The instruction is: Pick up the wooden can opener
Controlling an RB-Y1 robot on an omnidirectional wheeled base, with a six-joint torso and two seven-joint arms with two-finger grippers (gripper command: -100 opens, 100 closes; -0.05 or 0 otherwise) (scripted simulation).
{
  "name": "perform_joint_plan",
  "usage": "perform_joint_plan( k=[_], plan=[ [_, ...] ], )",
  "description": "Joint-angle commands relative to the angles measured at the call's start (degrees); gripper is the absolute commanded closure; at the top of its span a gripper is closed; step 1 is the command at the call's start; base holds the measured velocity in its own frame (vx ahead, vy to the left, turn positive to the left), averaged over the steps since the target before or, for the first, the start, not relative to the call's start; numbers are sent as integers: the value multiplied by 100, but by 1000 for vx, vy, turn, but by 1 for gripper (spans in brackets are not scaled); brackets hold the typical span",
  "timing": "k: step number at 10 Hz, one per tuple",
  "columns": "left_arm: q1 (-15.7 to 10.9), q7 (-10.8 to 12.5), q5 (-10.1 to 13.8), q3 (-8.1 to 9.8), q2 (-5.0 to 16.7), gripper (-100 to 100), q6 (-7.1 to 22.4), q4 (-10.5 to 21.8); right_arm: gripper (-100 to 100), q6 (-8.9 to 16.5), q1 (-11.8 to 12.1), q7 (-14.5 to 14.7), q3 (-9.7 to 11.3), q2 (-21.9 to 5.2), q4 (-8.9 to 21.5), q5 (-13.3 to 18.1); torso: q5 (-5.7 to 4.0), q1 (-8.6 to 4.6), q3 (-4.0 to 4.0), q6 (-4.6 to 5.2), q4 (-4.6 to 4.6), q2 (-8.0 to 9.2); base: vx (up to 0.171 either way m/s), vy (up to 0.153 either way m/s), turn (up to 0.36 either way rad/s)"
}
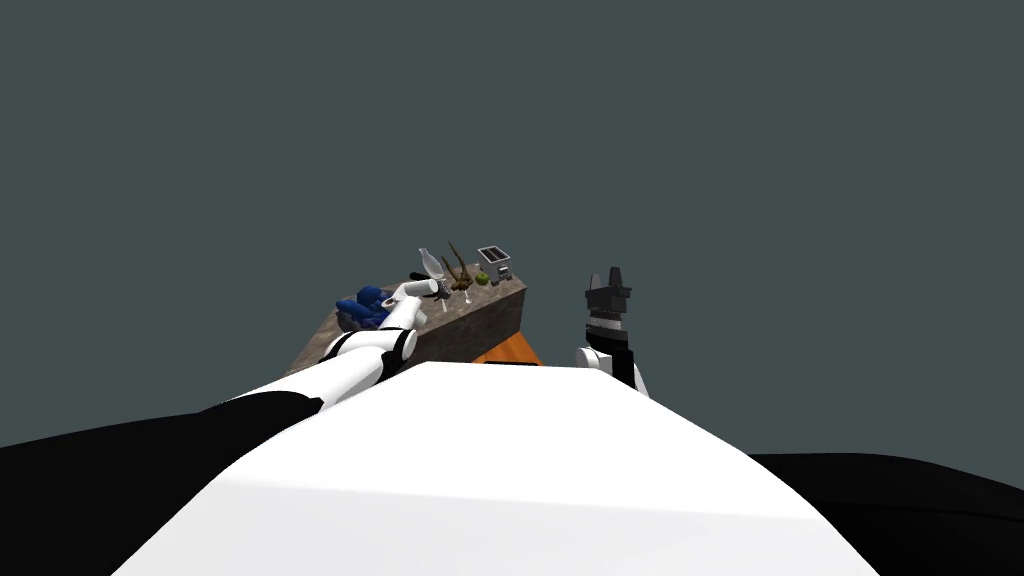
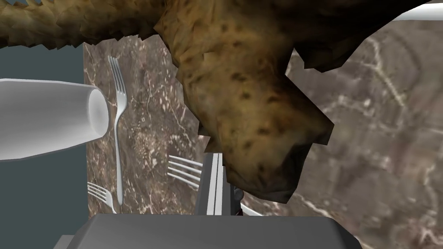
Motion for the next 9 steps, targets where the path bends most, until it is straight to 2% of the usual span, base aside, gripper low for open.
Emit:
perform_joint_plan(
  k=[1, 3, 4, 5, 6, 7, 8, 9],
  plan=[
    [-38, 45, 48, 13, 68, -100, 159, -69, 0, 0, 0, 0, 0, 0, 0, 0, 0, 0, 0, 0, 0, 0, -11, 3, 16],
    [-48, 85, 86, 22, 147, -100, 344, -101, 0, 0, 0, 0, 0, 0, 0, 0, 1, 4, 6, -1, 2, 10, -38, 22, 33],
    [-43, 69, 74, 19, 122, -100, 276, -94, 0, 0, 0, 0, 0, 0, 0, 0, 2, 13, 9, -2, 3, 15, -18, 19, 6],
    [-41, 73, 76, 20, 127, 0, 299, -99, 0, 0, 0, 0, 0, 0, 0, 0, 2, 8, 6, 0, 2, 10, 0, 0, 0],
    [26, 108, -43, -66, -70, -100, 363, -330, 0, 0, 0, 0, 0, 0, 0, 0, 1, 3, 2, 0, 1, 4, 46, 21, 219],
    [26, 108, -43, -66, -70, -100, 363, -330, 0, 0, 1, 0, -1, 0, 0, 0, 2, 7, -6, -5, -2, -12, 79, 20, 129],
    [59, 125, -103, -109, -168, -100, 397, -447, 0, 0, 1, 0, 0, 0, 0, 0, 2, 7, -14, 0, -5, -25, 80, 22, 79],
    [126, 160, -223, -196, -365, -100, 463, -679, 0, 0, 1, 0, 0, 0, 0, 0, 2, 8, -17, -1, -7, -29, 106, 41, 255]
  ],
)
